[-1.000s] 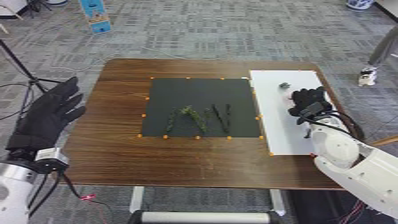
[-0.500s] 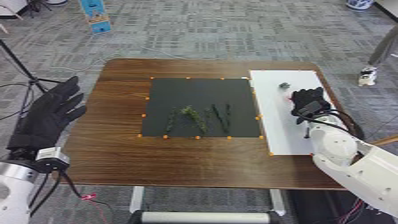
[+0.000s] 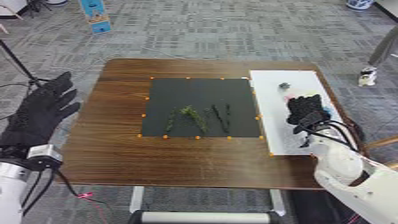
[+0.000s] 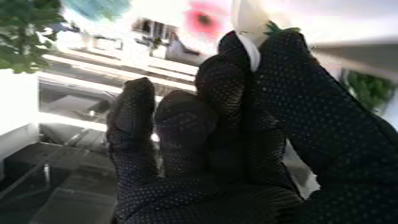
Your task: Arrange flowers
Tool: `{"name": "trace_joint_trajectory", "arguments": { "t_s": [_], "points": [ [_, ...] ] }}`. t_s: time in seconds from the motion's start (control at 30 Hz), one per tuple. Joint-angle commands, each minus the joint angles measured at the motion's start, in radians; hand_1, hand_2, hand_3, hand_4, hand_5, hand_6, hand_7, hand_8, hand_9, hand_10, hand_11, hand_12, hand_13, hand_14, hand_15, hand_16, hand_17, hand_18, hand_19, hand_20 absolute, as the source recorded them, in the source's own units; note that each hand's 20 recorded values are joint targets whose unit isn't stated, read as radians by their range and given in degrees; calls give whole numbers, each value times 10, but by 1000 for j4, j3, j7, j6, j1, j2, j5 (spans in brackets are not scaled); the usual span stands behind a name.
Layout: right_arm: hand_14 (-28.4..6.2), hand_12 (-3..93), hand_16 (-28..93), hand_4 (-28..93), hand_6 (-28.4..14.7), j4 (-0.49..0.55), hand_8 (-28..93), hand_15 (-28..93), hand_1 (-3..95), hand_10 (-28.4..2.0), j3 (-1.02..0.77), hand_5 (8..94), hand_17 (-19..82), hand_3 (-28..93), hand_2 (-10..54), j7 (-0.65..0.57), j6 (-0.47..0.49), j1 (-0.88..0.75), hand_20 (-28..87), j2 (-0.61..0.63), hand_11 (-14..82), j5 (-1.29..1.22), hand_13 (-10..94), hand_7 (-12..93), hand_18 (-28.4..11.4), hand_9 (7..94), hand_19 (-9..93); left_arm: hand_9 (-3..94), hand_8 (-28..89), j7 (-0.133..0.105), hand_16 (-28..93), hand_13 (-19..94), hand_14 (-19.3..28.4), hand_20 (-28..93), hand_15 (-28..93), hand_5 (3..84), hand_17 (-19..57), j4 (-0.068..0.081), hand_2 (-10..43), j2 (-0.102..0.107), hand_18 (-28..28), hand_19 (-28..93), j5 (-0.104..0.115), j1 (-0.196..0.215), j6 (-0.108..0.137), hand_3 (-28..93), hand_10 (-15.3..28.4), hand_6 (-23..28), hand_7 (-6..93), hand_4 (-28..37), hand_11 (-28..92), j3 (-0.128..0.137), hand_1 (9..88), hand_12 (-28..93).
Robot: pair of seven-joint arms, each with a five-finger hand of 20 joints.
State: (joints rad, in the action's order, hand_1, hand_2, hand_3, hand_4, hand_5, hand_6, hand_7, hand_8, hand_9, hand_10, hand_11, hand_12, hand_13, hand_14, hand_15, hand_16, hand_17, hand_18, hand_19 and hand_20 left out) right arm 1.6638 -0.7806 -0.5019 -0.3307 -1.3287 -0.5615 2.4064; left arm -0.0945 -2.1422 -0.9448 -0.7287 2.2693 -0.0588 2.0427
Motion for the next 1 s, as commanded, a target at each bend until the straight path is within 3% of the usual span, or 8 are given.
{"name": "trace_joint_trajectory", "arguments": {
  "t_s": [0.03,0.13,0.23,0.37,0.5,0.6,0.77,1.0],
  "points": [
    [-82,677,463,-248,15,88,148,784,476,-88,127,658,284,831,-95,84,-162,169,527,-27,435,8,633,530,-189,700,767,165,-90,-31,50,126,111,70,101,236,-95,-16,-95,-10,158,349,45,32,-14,599,85,20,148,-283,102,35,282,175],
    [-82,678,465,-249,14,47,147,784,478,-88,307,659,284,830,-95,156,-189,366,526,-68,435,-30,631,528,-188,701,767,165,-89,-27,49,125,112,70,102,236,-95,-24,-95,-22,161,352,86,65,-30,600,85,20,148,-283,102,59,281,175],
    [-81,679,466,-252,15,15,148,783,479,-88,431,657,284,829,-95,182,-218,499,526,-122,434,-51,630,529,-187,699,767,164,-88,-26,48,125,113,69,102,235,-94,-25,-95,-32,165,355,76,78,-17,595,84,20,147,-283,102,62,284,176],
    [-80,678,467,-257,14,-31,147,783,479,-88,542,656,283,830,-95,218,-239,612,526,-204,433,-74,630,530,-186,698,765,164,-87,-32,48,125,114,66,102,235,-93,-18,-95,-47,169,356,106,76,-16,597,85,20,144,-283,100,44,281,177],
    [-80,678,467,-258,16,-47,144,782,477,-87,605,655,284,833,-95,213,-256,664,525,-254,433,-84,629,531,-184,697,764,163,-87,-28,48,124,115,62,100,233,-98,-11,-95,-36,183,365,84,57,-20,595,84,19,145,-283,98,16,282,179],
    [-78,676,470,-260,16,-47,143,781,478,-87,647,655,284,834,-95,203,-265,696,524,-285,433,-80,628,532,-183,697,764,163,-87,-22,50,124,116,59,100,233,-99,-13,-95,-43,182,367,78,56,-22,594,84,19,145,-283,97,7,282,181],
    [-79,676,473,-262,16,-57,143,779,478,-86,720,654,284,833,-95,213,-265,755,525,-338,433,-89,628,533,-182,697,763,156,-86,-8,48,115,126,54,95,224,-104,-28,-95,-73,207,369,71,89,19,597,81,18,145,-283,94,6,279,184],
    [-78,674,475,-265,15,-132,138,777,482,-86,811,656,283,830,-95,235,-292,837,526,-454,431,-108,627,533,-182,698,761,152,-84,-9,46,114,136,41,89,216,-120,-28,-95,-85,244,384,80,119,30,591,78,17,143,-283,86,20,275,193]
  ]
}}
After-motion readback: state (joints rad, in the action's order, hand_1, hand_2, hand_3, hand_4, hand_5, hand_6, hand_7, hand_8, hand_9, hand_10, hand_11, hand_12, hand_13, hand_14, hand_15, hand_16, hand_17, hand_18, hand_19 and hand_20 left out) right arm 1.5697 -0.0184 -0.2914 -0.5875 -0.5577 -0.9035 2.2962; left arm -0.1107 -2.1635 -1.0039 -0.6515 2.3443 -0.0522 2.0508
